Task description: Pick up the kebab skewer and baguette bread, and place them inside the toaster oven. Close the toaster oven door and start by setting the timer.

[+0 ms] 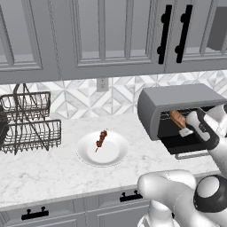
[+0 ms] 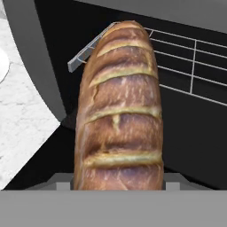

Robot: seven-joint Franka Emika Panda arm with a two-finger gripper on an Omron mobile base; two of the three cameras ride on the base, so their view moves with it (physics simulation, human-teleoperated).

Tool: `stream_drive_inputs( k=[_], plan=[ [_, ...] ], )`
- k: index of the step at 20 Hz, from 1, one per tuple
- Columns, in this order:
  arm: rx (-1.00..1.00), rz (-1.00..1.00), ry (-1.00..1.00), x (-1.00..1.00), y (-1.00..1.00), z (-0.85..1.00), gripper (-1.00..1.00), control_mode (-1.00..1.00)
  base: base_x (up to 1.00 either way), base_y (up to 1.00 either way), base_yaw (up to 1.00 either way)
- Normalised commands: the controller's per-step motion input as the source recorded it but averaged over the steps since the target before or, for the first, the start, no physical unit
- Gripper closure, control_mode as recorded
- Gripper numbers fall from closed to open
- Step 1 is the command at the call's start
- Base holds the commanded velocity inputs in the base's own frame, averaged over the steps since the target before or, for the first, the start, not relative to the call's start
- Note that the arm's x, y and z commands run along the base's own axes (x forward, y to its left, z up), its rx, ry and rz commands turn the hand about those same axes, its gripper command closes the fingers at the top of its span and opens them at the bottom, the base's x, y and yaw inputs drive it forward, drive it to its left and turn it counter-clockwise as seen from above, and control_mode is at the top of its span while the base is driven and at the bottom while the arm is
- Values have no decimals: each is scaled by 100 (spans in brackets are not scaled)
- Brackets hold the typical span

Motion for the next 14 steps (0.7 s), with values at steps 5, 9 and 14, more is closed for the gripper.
stream_drive_inputs(
  k=[5,9,14],
  plan=[
    [0,0,0,21,0,-27,100,-100,0,0,0],
    [0,0,0,23,0,-11,100,-100,0,0,0],
    [0,0,0,24,0,-6,100,-100,0,0,0]
  ],
)
